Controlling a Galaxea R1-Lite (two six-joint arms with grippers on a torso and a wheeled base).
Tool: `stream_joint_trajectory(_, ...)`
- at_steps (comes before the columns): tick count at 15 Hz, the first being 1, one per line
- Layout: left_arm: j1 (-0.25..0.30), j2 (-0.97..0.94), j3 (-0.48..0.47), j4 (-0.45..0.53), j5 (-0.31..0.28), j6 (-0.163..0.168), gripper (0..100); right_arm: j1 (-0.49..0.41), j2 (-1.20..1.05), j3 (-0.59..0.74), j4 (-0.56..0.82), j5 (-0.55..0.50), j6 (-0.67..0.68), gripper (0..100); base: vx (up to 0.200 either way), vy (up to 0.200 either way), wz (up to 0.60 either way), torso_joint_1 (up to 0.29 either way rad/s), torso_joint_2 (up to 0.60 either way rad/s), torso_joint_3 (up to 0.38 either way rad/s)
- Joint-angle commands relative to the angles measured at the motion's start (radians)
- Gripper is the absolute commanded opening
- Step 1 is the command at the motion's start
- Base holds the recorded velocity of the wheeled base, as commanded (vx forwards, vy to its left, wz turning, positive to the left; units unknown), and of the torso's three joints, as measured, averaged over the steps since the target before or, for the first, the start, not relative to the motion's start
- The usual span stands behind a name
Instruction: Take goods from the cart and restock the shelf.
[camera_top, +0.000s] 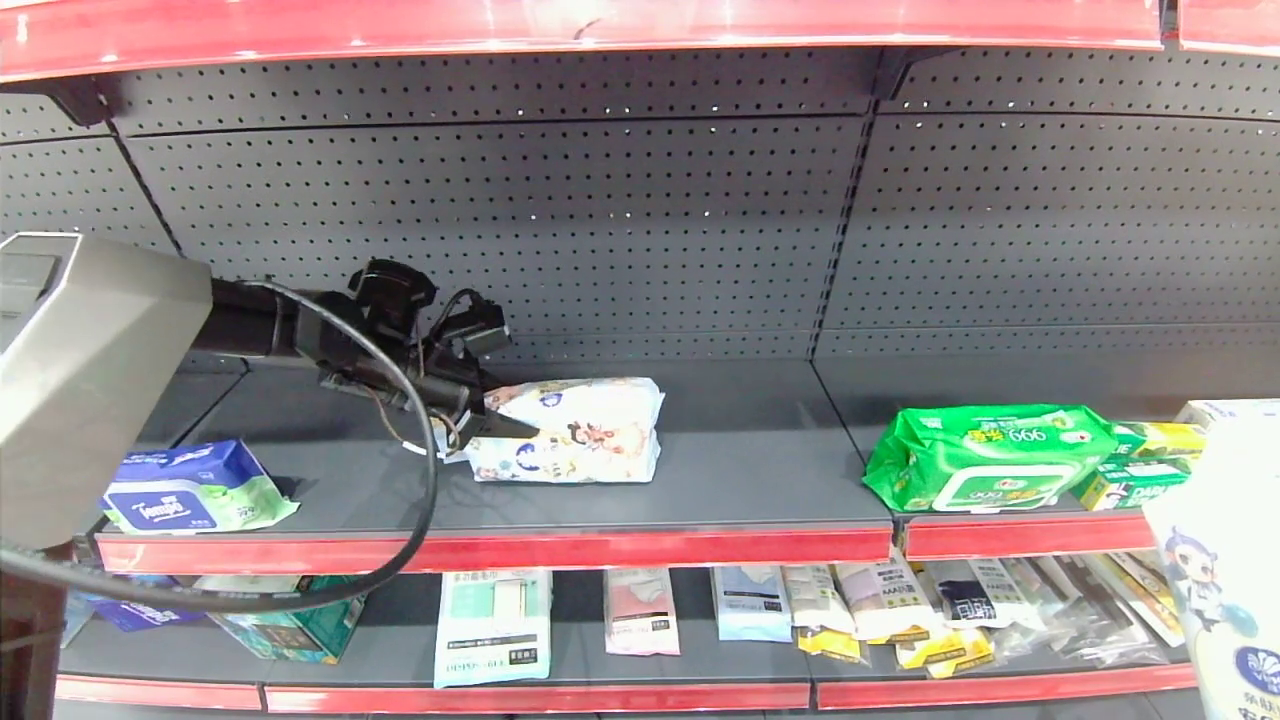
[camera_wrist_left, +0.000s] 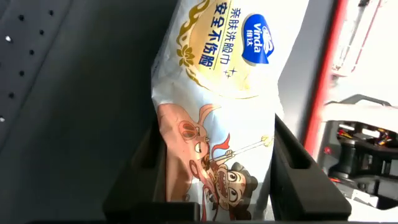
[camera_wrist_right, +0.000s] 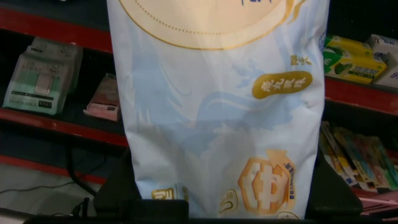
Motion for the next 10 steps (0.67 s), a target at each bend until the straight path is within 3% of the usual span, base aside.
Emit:
stream_joint_trajectory(1,0.004,-0.077,0.114,-0.058,0.002,-0.001,0,0.001,0.000,0.000,0.000,0.001,0.000,0,0.000,0.000,0.00,0.000,0.00,0.000)
stream_joint_trajectory(5,0.018,-0.122,0.249,-0.170,0.007,-0.008,0,0.001,0.000,0.000,0.000,0.001,0.000,0,0.000,0.000,0.00,0.000,0.00,0.000)
stream_joint_trajectory(10,0.035,-0.155,0.346,-0.209,0.011,-0.012,0,0.001,0.000,0.000,0.000,0.001,0.000,0,0.000,0.000,0.00,0.000,0.00,0.000)
